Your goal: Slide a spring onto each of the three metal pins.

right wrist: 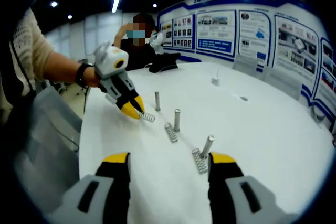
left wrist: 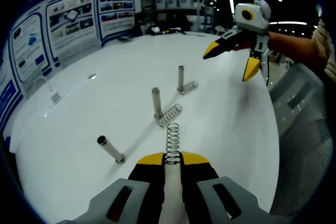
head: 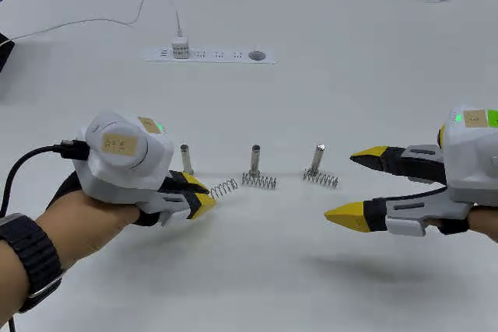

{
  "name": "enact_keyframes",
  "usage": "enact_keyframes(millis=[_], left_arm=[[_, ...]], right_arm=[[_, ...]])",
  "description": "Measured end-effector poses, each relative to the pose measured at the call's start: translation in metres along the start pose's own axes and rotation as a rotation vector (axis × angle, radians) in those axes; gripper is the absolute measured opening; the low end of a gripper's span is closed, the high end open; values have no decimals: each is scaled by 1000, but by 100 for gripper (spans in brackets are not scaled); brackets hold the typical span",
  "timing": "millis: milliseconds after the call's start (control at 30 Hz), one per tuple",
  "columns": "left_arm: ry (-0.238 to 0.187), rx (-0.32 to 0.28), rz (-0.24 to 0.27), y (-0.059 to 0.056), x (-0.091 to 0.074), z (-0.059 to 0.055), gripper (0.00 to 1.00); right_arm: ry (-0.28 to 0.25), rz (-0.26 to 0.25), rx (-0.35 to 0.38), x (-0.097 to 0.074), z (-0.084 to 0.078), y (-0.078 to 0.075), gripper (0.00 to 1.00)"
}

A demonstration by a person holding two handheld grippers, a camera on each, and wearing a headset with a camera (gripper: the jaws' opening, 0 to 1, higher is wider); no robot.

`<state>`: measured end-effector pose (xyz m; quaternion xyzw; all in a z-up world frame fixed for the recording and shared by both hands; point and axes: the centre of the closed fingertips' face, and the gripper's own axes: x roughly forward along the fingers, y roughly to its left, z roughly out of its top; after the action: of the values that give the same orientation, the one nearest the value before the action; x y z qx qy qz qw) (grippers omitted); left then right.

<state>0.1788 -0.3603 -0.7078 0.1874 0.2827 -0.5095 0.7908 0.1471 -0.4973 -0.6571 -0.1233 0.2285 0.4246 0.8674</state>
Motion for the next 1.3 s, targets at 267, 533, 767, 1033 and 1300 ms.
enact_keyframes(millis=[267,533,767,1033,1300], left_arm=[[-41,16,-21,-13,-7,12,10],[-74,32,-29,-23,-15,25,10],[-111,46,-42,-31,-20,34,10],[-154,81,-72,-41,-26,44,10],[-219,124,-100,-51,-36,54,10]], right_arm=[[-7,46,-26,6,11,13,54],[-29,95,-48,13,29,25,50],[-36,151,-56,21,38,38,45],[-42,222,-63,31,49,51,39],[-41,302,-46,38,59,61,32]])
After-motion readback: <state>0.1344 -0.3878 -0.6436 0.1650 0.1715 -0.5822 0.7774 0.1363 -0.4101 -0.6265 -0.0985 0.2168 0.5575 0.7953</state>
